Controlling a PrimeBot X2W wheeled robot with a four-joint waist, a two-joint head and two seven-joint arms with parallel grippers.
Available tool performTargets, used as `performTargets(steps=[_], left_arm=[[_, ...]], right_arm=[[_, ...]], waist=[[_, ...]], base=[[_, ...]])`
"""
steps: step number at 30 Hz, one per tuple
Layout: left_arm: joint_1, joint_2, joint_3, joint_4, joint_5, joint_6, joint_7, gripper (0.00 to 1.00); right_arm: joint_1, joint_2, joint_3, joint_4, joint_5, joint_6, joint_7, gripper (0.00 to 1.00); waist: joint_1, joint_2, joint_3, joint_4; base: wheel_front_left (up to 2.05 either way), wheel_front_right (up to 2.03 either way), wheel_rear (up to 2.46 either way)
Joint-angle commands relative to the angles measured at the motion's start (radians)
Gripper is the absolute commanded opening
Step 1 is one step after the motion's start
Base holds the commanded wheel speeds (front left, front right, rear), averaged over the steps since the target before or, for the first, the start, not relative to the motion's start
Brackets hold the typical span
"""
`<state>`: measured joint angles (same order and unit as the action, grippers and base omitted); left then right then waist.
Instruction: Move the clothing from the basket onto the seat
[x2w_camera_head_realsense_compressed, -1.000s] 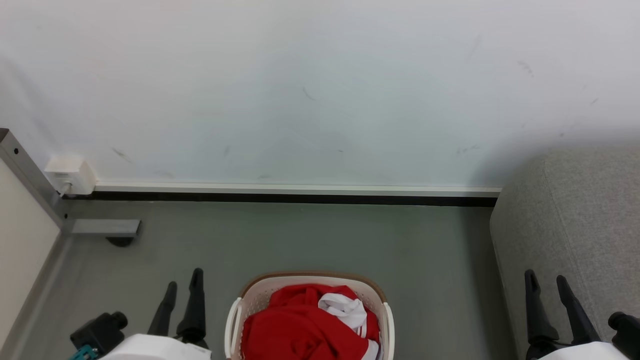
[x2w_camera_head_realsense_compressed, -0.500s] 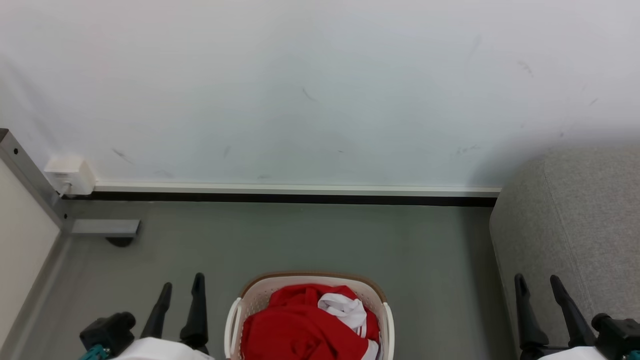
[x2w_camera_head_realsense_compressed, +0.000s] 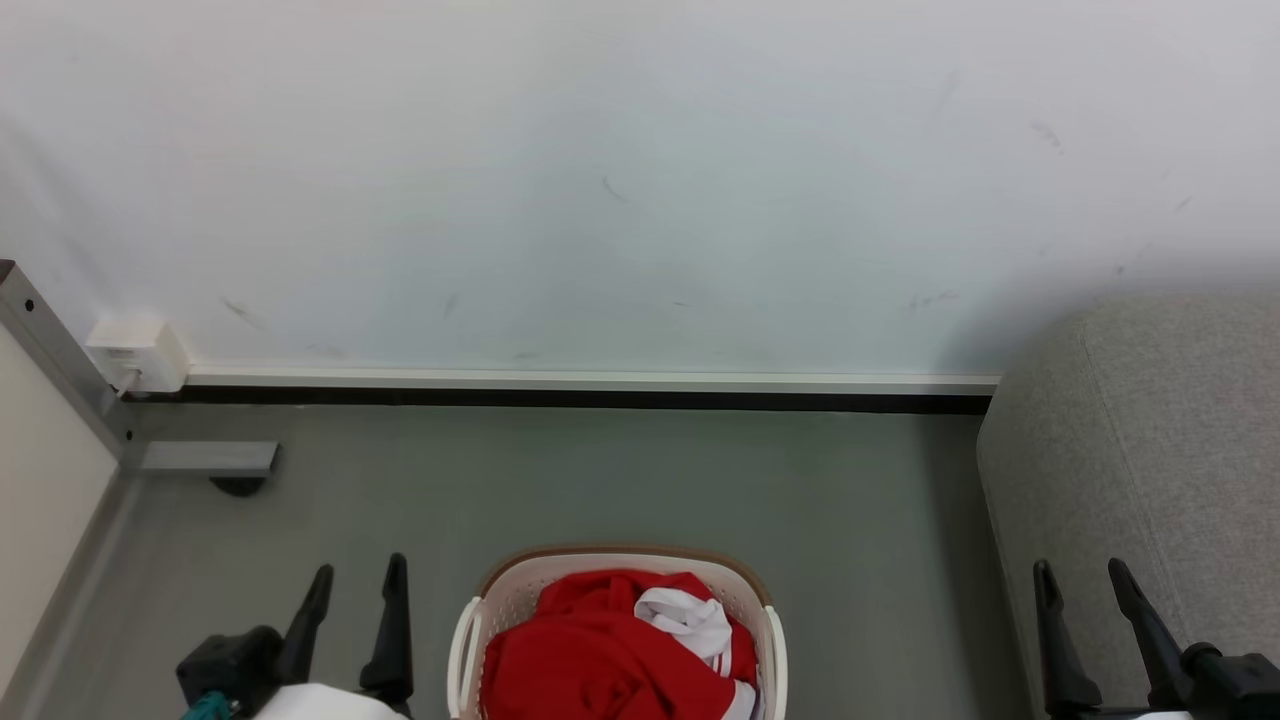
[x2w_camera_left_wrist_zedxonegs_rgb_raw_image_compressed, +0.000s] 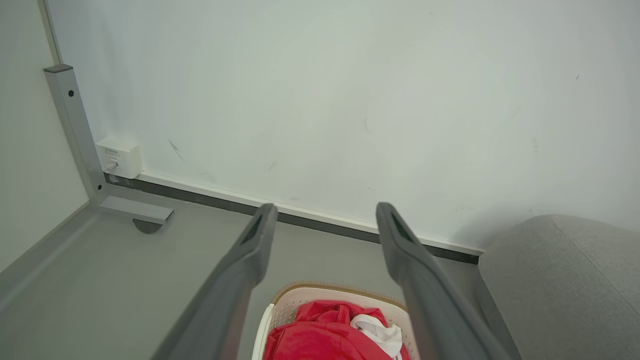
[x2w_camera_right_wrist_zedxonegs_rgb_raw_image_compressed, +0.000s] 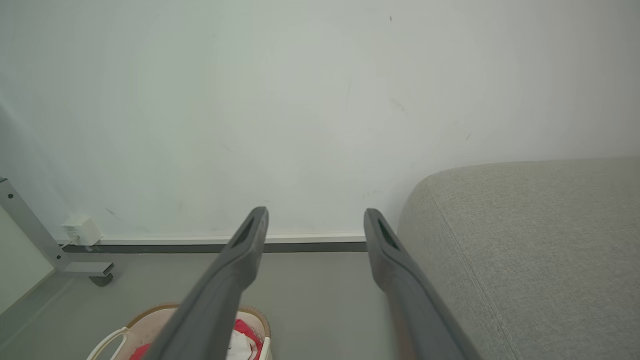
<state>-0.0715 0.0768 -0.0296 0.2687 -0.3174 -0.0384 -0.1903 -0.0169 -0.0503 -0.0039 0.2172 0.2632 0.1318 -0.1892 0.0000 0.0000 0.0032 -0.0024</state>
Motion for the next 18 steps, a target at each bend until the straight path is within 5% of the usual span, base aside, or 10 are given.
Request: performTargets(steps=[1, 18], left_arm=[[0.007, 0.008, 0.0, -0.002, 0.025, 0.002, -0.007, 1.0], [0.014, 0.009, 0.012, 0.04, 0.14, -0.012, -0.045, 1.0]], right_arm=[[0.005, -0.002, -0.003, -0.01, -0.023, -0.001, -0.009, 1.0], [0.019, 0.0, -0.029, 0.0, -0.052, -0.002, -0.043, 1.0]], waist=[[0.0, 0.0, 0.0, 0.0], [0.0, 0.0, 0.002, 0.001]], base=[[0.0, 0.0, 0.0], [0.0, 0.0, 0.0]])
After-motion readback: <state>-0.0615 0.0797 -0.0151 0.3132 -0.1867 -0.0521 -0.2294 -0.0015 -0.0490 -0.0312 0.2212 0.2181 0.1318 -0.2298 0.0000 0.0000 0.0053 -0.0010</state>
